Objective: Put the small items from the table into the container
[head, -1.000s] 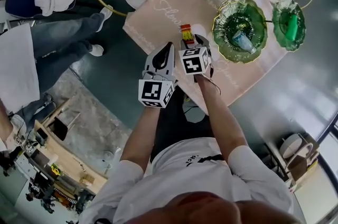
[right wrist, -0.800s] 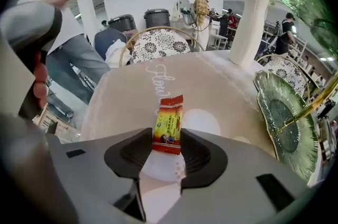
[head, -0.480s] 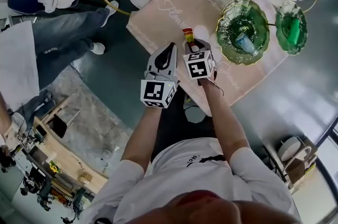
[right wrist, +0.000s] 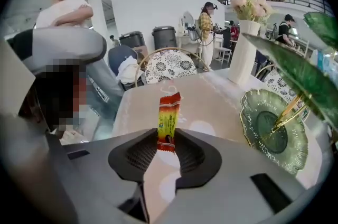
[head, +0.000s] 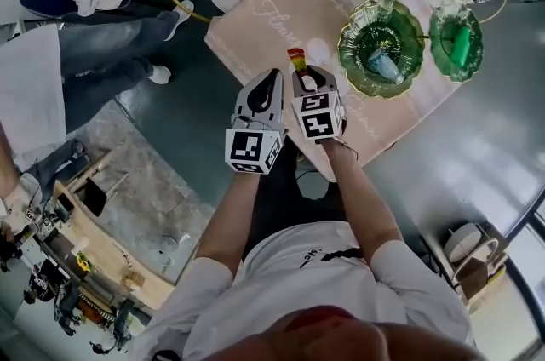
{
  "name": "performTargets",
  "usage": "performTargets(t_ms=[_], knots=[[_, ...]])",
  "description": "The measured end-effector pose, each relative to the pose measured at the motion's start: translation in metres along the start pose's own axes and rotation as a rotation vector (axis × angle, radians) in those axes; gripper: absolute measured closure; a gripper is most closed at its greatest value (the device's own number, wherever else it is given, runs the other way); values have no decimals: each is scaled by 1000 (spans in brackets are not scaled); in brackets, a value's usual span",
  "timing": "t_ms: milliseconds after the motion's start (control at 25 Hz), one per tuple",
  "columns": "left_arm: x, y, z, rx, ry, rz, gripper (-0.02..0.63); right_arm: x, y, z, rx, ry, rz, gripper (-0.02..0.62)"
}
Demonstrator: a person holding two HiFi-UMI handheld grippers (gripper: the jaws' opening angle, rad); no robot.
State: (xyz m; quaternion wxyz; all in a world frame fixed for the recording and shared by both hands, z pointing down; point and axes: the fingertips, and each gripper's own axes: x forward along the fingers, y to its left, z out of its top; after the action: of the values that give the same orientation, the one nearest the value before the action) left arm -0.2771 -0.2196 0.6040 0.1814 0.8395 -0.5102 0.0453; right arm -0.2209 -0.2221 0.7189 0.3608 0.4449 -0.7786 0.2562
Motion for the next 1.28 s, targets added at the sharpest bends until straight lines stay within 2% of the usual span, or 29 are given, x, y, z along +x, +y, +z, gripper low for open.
performTargets(t_ms=[280,560,920,1280], knots=[[-12,-23,23,6,-23,22,600,-44,12,16,6,-56,45,482],[-24,-46,62,8,-66,50,600,-99,9,45,-18,-117,58,482],[-12,-102,99,36,-111,7,600,-159,-42,61,-4,-179,-3,482],[10,-139,98,56,-101,-48,600,-169,-94,38,-16,-134,-85,482]])
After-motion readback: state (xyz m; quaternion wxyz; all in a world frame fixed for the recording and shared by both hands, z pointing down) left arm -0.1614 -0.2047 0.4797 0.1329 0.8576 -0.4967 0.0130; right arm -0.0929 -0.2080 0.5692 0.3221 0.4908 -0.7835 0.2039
